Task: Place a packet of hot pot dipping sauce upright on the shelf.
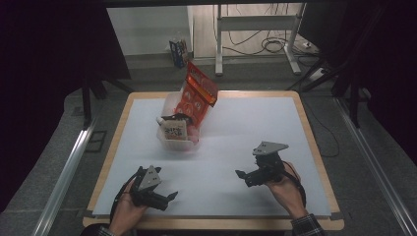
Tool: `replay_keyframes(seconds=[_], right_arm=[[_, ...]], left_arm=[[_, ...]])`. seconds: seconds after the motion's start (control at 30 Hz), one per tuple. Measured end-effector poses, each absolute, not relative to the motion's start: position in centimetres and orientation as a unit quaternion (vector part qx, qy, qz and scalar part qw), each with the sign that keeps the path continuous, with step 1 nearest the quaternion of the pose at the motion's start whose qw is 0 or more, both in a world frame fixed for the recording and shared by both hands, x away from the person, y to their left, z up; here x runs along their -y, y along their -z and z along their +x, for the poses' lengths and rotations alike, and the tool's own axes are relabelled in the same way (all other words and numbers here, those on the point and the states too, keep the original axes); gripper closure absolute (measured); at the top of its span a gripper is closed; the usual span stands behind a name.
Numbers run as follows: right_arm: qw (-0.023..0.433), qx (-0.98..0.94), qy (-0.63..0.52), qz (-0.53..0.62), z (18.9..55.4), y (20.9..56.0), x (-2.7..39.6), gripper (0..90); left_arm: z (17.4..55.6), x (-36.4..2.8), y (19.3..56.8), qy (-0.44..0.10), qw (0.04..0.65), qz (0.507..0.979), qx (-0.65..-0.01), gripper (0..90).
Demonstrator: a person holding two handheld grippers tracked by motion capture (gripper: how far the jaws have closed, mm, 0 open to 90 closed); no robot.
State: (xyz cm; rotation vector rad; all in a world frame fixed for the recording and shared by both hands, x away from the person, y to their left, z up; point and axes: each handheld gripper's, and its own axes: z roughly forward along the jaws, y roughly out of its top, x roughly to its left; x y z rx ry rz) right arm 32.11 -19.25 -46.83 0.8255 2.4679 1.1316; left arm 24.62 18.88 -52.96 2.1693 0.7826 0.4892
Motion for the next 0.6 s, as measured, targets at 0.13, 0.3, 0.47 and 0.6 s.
replay_keyframes(seconds=[0.13, 0.3, 0.47, 0.6], right_arm=[[0.175, -0.859, -0.384, 0.29, 31.7, 47.2, 19.9, 0.0], [0.178, -0.859, -0.379, 0.295, 31.2, 47.7, 20.6, 0.0], [0.18, -0.858, -0.376, 0.299, 30.7, 48.1, 21.2, 0.0], [0.177, -0.859, -0.372, 0.304, 30.4, 48.5, 21.7, 0.0]], left_arm=[[24.6, -18.9, 53.0, -0.192, 0.382, 0.85, -0.307, 0.6], [24.6, -18.9, 53.0, -0.192, 0.382, 0.85, -0.307, 0.6], [24.6, -18.9, 53.0, -0.192, 0.381, 0.851, -0.307, 0.6], [24.6, -18.9, 53.0, -0.192, 0.381, 0.851, -0.307, 0.6]])
